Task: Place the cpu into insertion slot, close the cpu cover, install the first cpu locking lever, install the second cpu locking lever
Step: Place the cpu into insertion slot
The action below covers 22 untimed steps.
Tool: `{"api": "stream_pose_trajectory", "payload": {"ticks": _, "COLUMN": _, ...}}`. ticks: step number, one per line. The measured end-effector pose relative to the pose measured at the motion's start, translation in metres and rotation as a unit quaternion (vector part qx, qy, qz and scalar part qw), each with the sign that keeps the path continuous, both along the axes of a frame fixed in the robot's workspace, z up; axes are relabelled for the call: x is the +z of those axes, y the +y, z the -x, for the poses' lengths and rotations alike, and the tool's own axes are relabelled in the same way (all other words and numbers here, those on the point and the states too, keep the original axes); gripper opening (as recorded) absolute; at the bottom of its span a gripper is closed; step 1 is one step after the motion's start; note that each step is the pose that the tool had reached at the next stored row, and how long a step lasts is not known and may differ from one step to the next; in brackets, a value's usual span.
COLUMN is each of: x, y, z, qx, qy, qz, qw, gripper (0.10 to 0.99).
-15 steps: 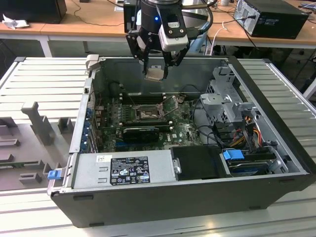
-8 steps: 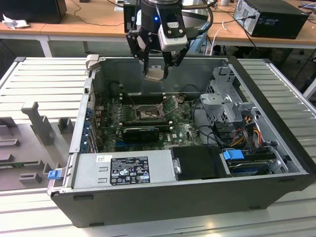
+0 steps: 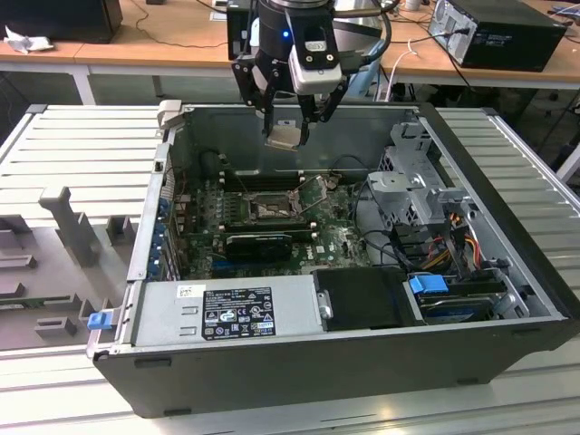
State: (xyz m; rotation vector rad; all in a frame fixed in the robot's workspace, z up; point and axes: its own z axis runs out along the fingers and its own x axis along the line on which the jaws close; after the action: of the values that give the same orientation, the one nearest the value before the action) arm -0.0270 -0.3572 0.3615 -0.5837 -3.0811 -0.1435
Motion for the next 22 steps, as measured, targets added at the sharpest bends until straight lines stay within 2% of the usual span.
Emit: {"api": "stream_pose_trajectory", "payload": {"ticks": 22, "x": -0.0001, "y": 0.0, "z": 0.0, "qx": -0.025, "qy": 0.0, "qz": 0.0, "qw": 0.9997, "gripper": 0.529}}
